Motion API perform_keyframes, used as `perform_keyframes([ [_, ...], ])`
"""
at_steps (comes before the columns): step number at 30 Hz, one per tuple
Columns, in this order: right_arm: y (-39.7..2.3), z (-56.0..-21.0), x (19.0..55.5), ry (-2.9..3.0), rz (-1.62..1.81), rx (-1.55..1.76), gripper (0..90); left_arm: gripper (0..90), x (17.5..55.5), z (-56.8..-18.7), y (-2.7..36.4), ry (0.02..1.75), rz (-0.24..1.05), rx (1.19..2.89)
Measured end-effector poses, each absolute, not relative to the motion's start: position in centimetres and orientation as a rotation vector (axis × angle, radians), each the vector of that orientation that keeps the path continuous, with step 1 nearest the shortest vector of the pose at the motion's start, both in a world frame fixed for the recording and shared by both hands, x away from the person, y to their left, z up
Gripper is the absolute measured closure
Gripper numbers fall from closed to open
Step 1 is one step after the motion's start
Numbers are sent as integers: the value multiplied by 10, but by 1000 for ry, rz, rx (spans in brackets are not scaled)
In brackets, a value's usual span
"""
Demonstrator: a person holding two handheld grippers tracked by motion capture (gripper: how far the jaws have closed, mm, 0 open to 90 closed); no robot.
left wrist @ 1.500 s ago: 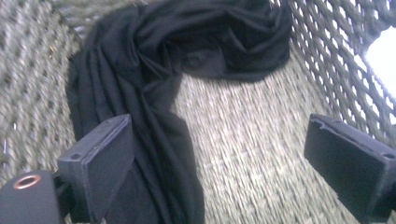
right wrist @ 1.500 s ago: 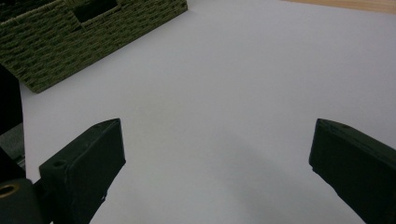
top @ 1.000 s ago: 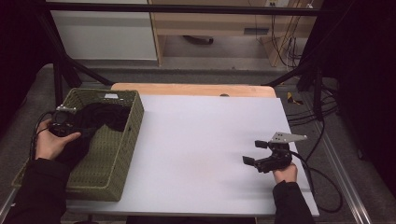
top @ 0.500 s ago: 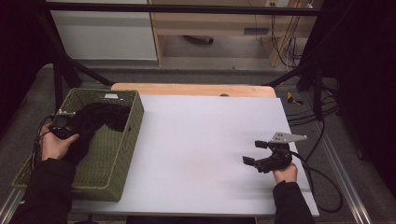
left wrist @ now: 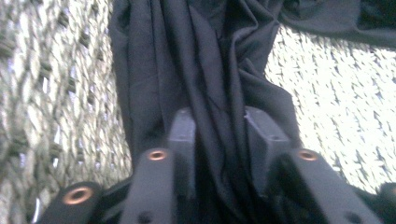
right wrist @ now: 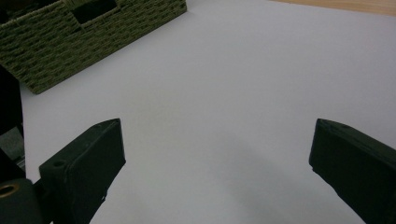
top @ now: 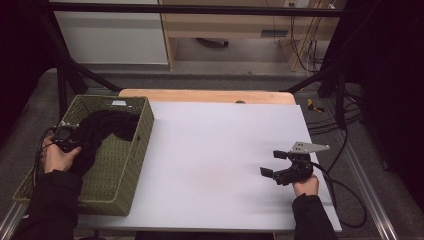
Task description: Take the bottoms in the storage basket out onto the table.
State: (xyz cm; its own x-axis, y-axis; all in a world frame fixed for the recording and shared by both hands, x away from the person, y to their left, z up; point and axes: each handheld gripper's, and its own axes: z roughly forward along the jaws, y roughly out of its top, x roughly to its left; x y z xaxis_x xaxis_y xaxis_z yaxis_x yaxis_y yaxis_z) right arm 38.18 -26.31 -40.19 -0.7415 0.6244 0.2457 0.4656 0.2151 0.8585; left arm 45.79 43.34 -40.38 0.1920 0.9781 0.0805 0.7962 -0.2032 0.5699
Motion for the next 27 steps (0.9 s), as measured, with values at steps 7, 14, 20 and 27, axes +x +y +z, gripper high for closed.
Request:
perform_keyframes([
  [7,-263,-402,382,2324,1553,1060,40,875,453,-394,429,1683,572,2105],
  [14,-264,-401,382,2317,1562,1053,40,880,439,-386,423,1669,535,2139],
  [20,-264,-401,382,2314,1564,1055,40,880,420,-386,427,1664,491,2168],
  [27,-264,-402,382,2319,1558,1057,40,877,404,-385,421,1598,443,2250],
])
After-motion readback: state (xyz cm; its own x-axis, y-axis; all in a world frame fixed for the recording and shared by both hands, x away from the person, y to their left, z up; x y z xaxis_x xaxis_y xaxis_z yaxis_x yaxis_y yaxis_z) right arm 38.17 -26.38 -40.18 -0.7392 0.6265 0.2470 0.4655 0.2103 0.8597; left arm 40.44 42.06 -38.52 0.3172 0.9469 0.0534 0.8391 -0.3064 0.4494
